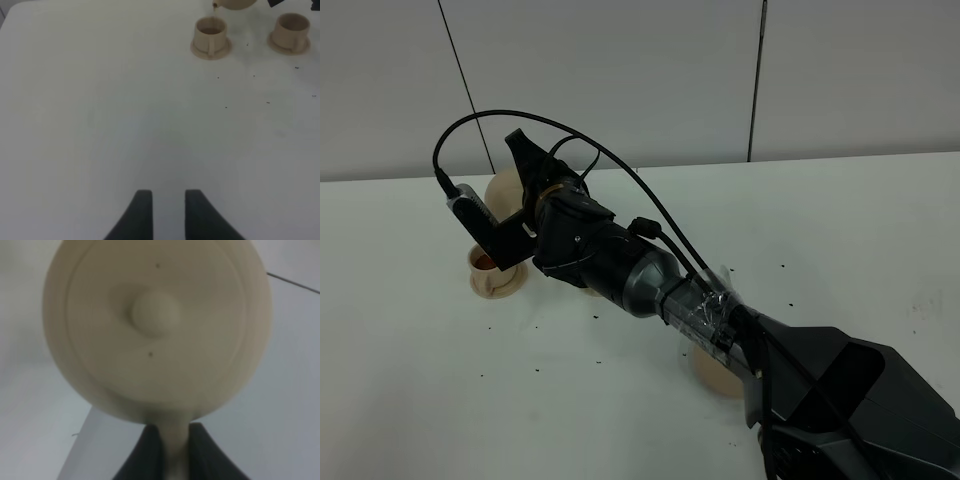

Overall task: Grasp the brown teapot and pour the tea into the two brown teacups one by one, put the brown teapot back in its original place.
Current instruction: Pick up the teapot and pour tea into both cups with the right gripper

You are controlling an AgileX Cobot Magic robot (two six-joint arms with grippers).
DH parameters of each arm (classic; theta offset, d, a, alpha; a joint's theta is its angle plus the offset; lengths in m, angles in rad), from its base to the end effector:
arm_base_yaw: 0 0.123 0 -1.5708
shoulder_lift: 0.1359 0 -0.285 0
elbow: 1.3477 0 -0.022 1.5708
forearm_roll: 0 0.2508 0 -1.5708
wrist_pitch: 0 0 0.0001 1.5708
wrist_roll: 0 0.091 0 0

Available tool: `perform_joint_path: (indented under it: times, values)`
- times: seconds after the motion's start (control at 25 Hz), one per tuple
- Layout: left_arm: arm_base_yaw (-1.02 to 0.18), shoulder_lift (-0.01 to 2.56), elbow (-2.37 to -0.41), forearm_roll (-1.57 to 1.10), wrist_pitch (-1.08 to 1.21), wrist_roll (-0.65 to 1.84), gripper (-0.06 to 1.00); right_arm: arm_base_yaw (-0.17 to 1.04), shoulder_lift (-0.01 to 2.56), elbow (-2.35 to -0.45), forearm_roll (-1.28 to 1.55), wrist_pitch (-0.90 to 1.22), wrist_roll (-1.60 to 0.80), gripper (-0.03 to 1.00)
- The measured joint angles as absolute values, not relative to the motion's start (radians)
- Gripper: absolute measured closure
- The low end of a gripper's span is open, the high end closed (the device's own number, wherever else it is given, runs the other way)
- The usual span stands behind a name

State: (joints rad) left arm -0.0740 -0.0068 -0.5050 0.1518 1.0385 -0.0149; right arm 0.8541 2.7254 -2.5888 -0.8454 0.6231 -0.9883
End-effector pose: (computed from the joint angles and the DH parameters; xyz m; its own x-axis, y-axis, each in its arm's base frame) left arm -0.0052 0.0123 0.2812 -0.4217 0.0934 -0.9019 -0.0182 0.9936 0.1115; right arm 0.4225 0.4243 0.1725 0.4698 -0.8130 0.3439 -0.2403 -0.4926 -0.8364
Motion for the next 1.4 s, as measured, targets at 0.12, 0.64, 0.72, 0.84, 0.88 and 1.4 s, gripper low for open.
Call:
perform_joint_path:
  times: [0.12, 0.64, 0.72, 0.84, 0.88, 1.4]
  values:
    - [-0.074, -0.007, -0.505, 0.152, 1.039, -0.015, 0.71, 0.854, 2.725, -2.589, -0.845, 0.624, -0.986, 0.87]
    - [-0.074, -0.007, -0.505, 0.152, 1.039, -0.015, 0.71, 0.853, 2.725, -2.589, -0.845, 0.637, -0.985, 0.87]
    - [-0.074, -0.007, -0.505, 0.152, 1.039, -0.015, 0.71, 0.853, 2.725, -2.589, -0.845, 0.637, -0.985, 0.87]
    - [-0.074, -0.007, -0.505, 0.152, 1.039, -0.015, 0.71, 0.853, 2.725, -2.589, -0.845, 0.637, -0.985, 0.87]
    - [-0.074, -0.007, -0.505, 0.152, 1.039, -0.015, 0.71, 0.853, 2.725, -2.589, -0.845, 0.637, -0.985, 0.87]
    - [-0.074, -0.007, -0.505, 0.152, 1.039, -0.015, 0.71, 0.853, 2.725, -2.589, -0.845, 0.637, -0.978, 0.87]
